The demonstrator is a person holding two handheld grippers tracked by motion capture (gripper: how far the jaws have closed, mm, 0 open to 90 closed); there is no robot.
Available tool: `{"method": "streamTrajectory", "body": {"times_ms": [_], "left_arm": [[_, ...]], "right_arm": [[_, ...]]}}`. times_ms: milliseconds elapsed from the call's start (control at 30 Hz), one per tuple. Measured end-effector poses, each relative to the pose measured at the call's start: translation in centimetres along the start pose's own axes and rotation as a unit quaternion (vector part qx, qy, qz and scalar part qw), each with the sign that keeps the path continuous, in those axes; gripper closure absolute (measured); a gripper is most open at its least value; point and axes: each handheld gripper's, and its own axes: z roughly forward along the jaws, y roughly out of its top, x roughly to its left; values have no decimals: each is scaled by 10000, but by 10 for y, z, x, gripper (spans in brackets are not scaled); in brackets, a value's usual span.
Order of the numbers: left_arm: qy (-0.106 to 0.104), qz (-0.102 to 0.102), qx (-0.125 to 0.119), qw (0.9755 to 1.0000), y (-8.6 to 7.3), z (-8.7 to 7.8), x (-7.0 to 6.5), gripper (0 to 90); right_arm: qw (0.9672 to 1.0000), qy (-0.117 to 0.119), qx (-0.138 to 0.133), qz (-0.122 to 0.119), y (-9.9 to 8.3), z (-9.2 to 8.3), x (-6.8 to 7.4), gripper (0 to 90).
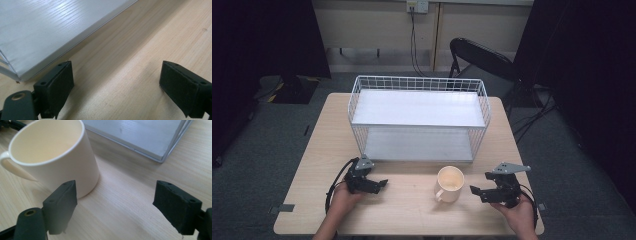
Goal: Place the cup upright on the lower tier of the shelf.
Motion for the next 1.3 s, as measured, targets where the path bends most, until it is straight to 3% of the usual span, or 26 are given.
{"method": "streamTrajectory", "body": {"times_ms": [433,900,1300], "left_arm": [[-1,-2,0,10000,0,0,0,115],[-1,-2,0,10000,0,0,0,115],[-1,-3,-1,10000,0,0,0,115]], "right_arm": [[9998,23,-68,-190,28,-4,9,198],[9996,78,-128,-258,42,-1,16,214],[9995,154,-127,-241,51,13,22,260]]}}
